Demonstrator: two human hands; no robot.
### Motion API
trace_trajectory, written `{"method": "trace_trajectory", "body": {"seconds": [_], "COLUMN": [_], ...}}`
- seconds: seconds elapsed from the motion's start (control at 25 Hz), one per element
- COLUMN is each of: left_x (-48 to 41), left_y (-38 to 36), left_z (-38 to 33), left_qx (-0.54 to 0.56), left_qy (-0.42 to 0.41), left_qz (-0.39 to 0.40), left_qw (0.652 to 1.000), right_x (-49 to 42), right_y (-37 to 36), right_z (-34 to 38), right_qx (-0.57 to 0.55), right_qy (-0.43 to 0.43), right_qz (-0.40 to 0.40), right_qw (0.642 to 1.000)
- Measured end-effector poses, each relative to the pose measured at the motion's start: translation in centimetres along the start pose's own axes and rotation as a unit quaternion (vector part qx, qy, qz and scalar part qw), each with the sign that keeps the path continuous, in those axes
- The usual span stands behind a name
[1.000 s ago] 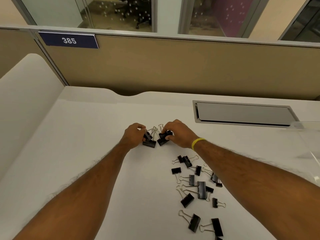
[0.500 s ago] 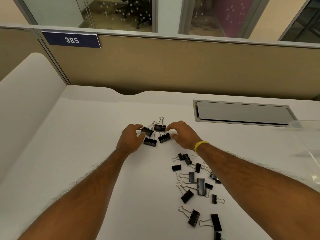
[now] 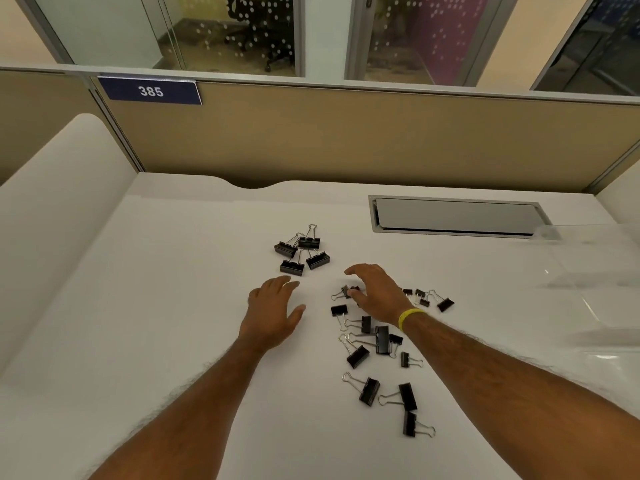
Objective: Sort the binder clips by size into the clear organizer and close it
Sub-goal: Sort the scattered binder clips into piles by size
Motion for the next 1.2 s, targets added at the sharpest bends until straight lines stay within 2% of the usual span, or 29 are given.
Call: {"method": "trace_trajectory", "body": {"seconds": [0.32,0.6,0.84,1.0,1.12,1.2], "left_x": [6.5,10.1,11.6,11.8,11.6,11.3], "left_y": [-2.4,-3.7,-3.9,-3.9,-3.6,-3.2], "left_z": [-2.2,-3.2,-3.8,-3.5,-3.1,-3.2], "left_qx": [-0.057,-0.06,-0.055,0.005,0.057,0.141], "left_qy": [-0.011,-0.014,0.0,0.021,0.03,0.072], "left_qz": [0.058,0.063,0.058,0.029,-0.015,-0.024], "left_qw": [0.997,0.996,0.997,0.999,0.998,0.987], "right_x": [7.0,11.3,11.8,11.3,11.4,11.1], "right_y": [-0.5,-2.4,-4.2,-5.2,-5.6,-5.9], "right_z": [0.6,1.5,3.2,4.0,4.6,5.5], "right_qx": [0.008,0.103,0.169,0.176,0.135,0.104], "right_qy": [-0.02,0.002,-0.029,-0.057,-0.046,-0.023], "right_qz": [0.014,0.025,0.017,0.024,-0.024,-0.06], "right_qw": [1.0,0.994,0.985,0.982,0.989,0.992]}}
Point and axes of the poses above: each hand's wrist, its own x-axis away from the middle knuckle, its own y-axis out of the back of the hand, z = x × y, the point moved 3 cm from there along -x, towards the middle knuckle, and after that the axes turned 10 degrees about y, right-handed, at the moved point
